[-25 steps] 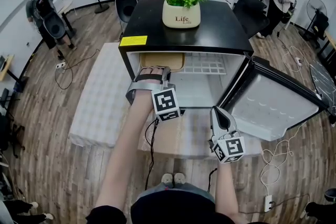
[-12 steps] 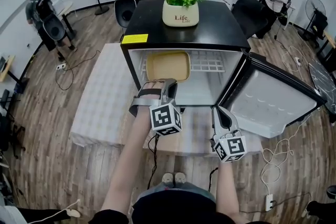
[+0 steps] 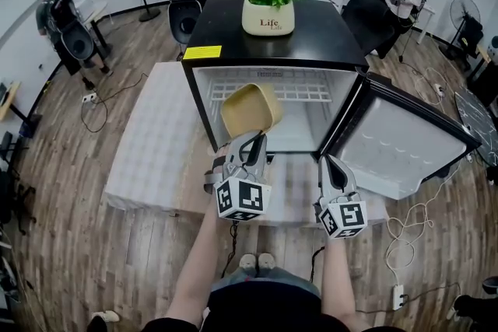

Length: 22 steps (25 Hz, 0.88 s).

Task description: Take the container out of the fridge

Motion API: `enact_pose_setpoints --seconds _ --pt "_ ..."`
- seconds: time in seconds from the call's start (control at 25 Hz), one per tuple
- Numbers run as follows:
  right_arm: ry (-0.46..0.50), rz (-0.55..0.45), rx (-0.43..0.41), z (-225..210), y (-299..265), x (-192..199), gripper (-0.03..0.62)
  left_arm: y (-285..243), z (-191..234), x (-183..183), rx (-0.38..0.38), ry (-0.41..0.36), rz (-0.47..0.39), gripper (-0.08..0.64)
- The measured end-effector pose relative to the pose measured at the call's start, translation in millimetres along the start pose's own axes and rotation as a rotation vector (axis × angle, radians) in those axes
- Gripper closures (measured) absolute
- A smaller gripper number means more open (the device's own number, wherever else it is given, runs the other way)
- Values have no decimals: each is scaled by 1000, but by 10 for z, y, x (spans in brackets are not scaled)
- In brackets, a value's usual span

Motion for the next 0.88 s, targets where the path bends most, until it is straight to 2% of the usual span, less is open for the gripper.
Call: enact_pose_setpoints --seconds 0.16,0.28,0.48,0.72,0.88 --pt "11 -3 12 41 21 3 588 173 23 124 -53 183 -93 543" --pt "20 -9 26 65 30 7 588 297 30 202 -84 281 -152 543" --pt "13 -26 53 82 67 -8 588 478 22 293 -108 374 -209 545" --pt "14 -46 78 89 113 -20 589 611 -40 490 -127 451 -207 545" --pt "25 -47 77 120 123 -27 589 660 -37 521 -142 434 -191 545"
Point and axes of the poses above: the fingertips, and each gripper's own axes: y backward along the fingers, z to its left, x out of its underside, the point moved 10 cm from there along y, backward along the fingers, and after that the axes turned 7 degrees about z, right-handed, at the moved point
